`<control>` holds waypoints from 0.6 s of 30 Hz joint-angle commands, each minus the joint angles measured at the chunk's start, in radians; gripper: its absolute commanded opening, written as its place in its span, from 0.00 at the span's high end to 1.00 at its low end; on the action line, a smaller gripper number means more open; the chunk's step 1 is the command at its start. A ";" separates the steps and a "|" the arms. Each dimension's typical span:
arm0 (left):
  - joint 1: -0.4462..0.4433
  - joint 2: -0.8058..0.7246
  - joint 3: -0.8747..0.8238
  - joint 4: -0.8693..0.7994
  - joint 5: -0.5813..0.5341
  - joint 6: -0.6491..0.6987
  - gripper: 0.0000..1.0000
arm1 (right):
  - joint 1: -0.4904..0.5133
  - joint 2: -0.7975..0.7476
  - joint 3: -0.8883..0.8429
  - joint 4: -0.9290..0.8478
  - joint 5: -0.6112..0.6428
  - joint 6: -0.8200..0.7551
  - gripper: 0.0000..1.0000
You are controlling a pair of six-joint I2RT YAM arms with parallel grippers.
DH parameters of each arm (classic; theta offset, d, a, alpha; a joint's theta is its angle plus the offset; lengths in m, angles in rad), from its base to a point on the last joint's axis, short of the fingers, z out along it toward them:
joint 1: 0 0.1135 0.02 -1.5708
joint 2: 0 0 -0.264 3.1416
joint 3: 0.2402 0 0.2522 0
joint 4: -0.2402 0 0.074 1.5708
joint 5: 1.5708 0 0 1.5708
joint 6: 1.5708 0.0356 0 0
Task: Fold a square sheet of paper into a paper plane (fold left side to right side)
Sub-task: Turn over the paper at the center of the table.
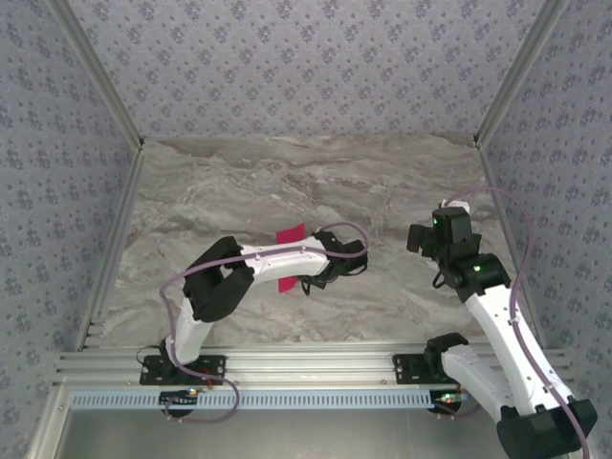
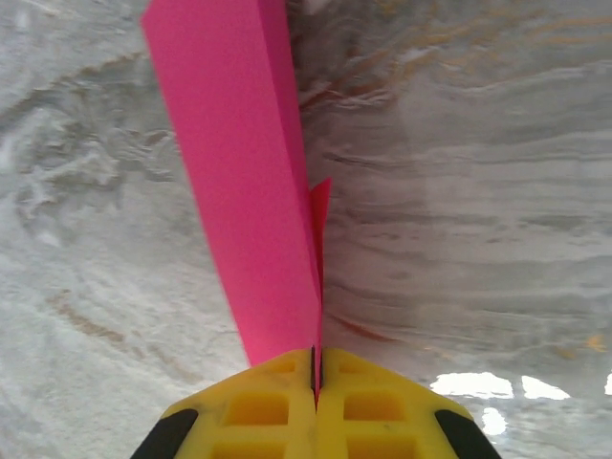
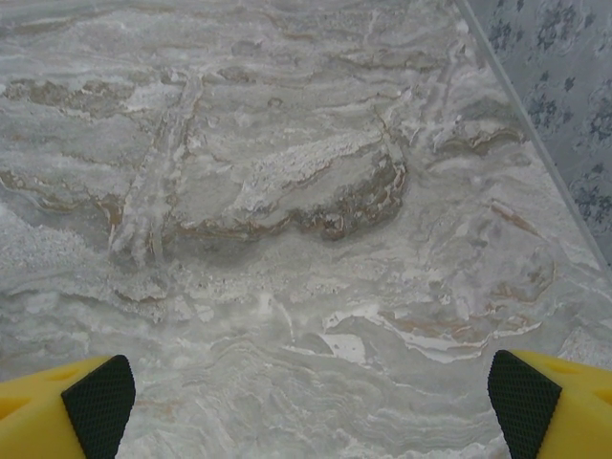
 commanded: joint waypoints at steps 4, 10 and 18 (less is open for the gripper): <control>0.009 0.039 0.047 0.043 0.113 0.053 0.88 | -0.016 -0.006 -0.014 0.008 -0.046 -0.016 0.00; 0.020 0.003 0.037 0.116 0.206 0.098 0.69 | -0.019 0.002 -0.032 0.030 -0.119 -0.015 0.00; 0.049 -0.177 -0.080 0.299 0.379 0.142 0.45 | -0.018 0.072 -0.026 0.067 -0.282 -0.014 0.00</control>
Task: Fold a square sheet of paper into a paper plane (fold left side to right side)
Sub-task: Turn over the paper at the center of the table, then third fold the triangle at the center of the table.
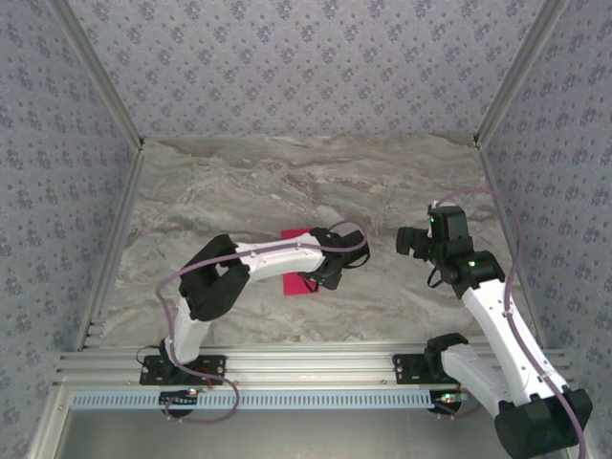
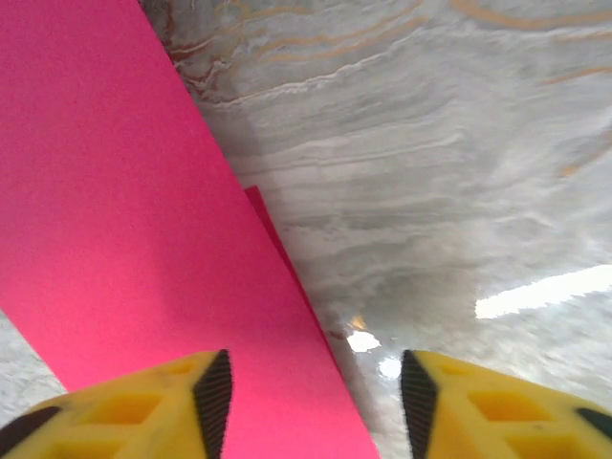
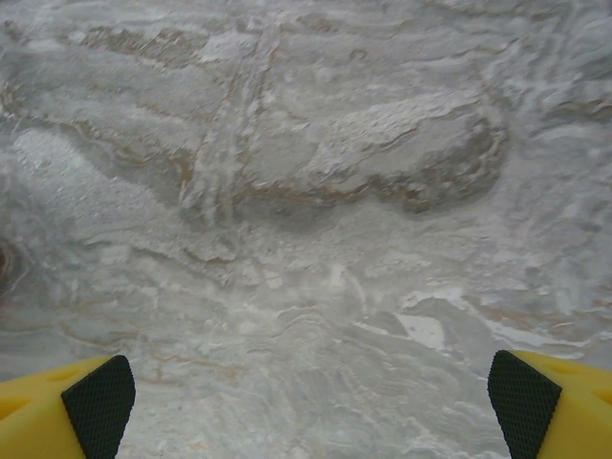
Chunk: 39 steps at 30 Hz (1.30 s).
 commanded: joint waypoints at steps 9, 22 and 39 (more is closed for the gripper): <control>0.175 -0.444 -0.373 0.359 0.253 -0.012 0.29 | 0.056 0.148 -0.014 0.158 -0.337 0.039 0.01; 0.504 -0.542 -0.805 0.865 0.651 -0.115 0.31 | 0.289 0.442 0.033 0.375 -0.455 0.116 0.05; 0.513 -0.409 -0.812 0.949 0.706 -0.138 0.45 | 0.328 0.479 0.040 0.407 -0.483 0.111 0.06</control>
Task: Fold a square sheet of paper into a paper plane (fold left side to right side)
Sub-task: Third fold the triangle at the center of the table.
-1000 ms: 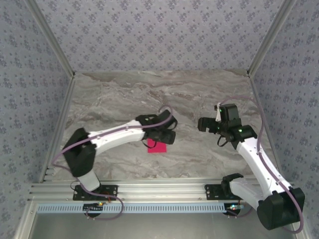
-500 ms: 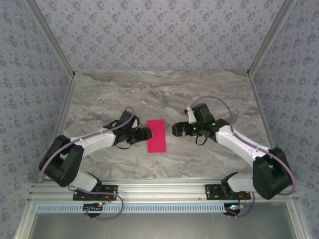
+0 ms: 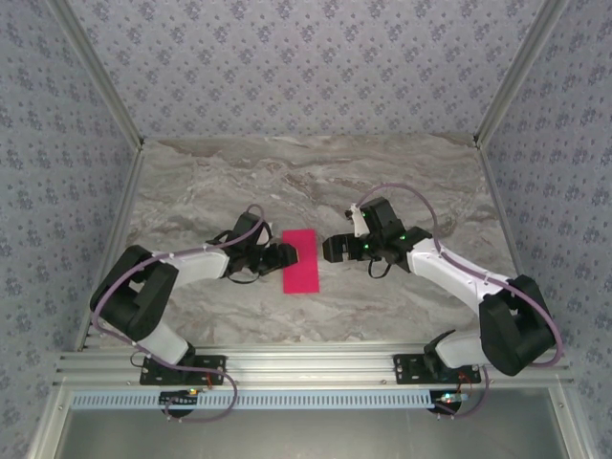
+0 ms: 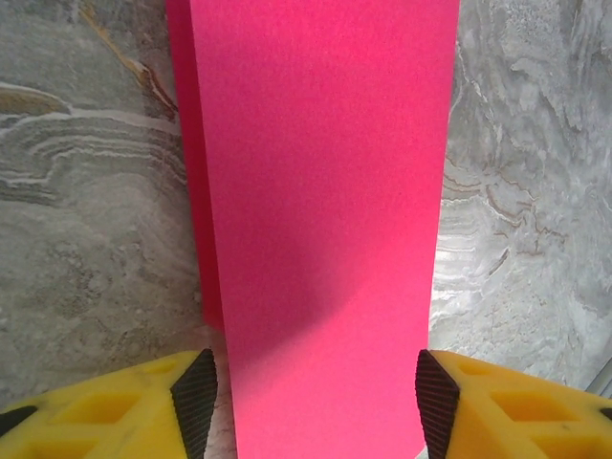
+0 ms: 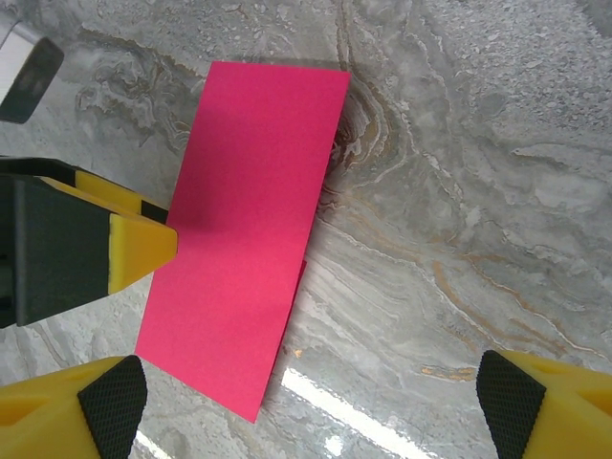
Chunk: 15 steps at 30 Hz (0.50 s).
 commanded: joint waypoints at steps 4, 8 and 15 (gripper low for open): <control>0.005 0.022 -0.010 0.047 0.033 -0.021 0.62 | 0.016 -0.005 0.006 0.049 -0.047 -0.010 0.07; 0.005 0.012 -0.014 0.041 0.027 -0.030 0.75 | 0.075 -0.036 -0.018 0.066 0.000 -0.085 0.07; 0.005 -0.011 -0.013 0.035 0.035 -0.057 0.91 | 0.318 -0.083 -0.169 0.272 0.240 -0.311 0.06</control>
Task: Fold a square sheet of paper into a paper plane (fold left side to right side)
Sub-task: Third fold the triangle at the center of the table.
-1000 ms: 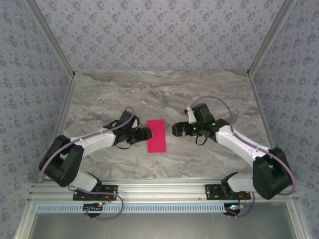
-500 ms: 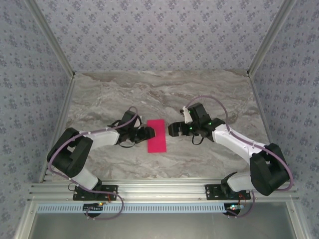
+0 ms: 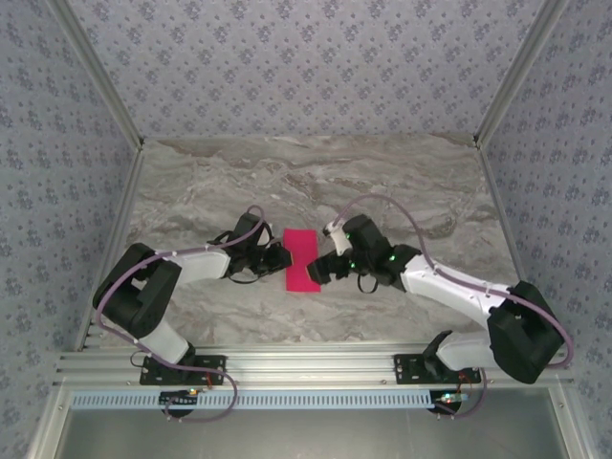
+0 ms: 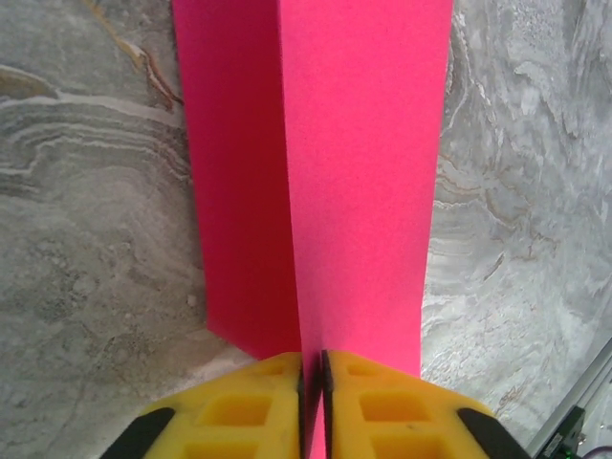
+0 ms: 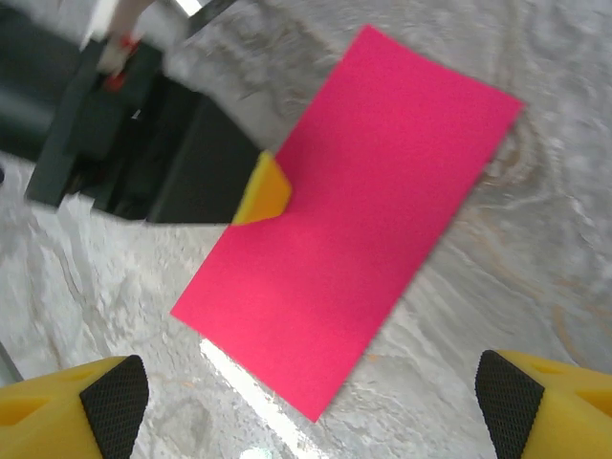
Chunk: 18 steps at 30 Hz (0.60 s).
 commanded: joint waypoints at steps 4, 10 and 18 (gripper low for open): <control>0.005 -0.038 -0.005 0.007 0.033 -0.030 0.96 | 0.220 0.027 -0.167 0.335 0.239 -0.280 0.06; 0.005 -0.042 -0.004 0.010 0.050 -0.046 0.99 | 0.361 0.182 -0.159 0.499 0.363 -0.448 0.04; 0.005 -0.047 -0.005 0.010 0.059 -0.048 1.00 | 0.379 0.317 -0.112 0.587 0.428 -0.471 0.07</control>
